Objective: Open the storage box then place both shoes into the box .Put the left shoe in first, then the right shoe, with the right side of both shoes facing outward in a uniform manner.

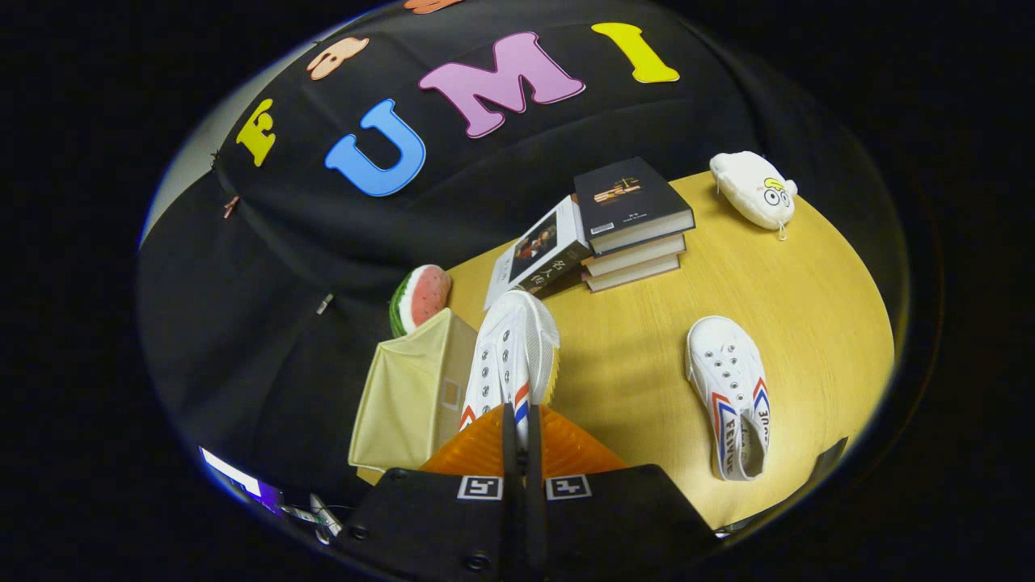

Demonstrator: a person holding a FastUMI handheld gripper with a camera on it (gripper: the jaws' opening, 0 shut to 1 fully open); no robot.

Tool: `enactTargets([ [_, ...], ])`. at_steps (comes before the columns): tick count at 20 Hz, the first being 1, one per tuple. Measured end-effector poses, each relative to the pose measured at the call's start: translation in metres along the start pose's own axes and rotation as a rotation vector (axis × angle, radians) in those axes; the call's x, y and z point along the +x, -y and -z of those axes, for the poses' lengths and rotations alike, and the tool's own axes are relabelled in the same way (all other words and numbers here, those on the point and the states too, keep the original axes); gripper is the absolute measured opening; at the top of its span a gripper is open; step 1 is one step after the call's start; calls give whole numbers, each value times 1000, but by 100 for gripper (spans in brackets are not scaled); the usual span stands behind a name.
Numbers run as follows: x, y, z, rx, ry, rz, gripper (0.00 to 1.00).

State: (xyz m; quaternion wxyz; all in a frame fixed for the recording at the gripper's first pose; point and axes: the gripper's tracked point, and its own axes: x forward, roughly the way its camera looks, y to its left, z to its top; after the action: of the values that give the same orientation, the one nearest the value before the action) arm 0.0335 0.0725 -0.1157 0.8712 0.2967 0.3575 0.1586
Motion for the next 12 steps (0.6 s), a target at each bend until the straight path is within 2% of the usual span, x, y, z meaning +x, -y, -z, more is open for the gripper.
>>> enactTargets([
  [4,2,-60,-14,26,13,-85,5],
  [8,26,-123,-3,61,-17,-155,5],
  [12,64,-164,21,85,-46,-168,5],
])
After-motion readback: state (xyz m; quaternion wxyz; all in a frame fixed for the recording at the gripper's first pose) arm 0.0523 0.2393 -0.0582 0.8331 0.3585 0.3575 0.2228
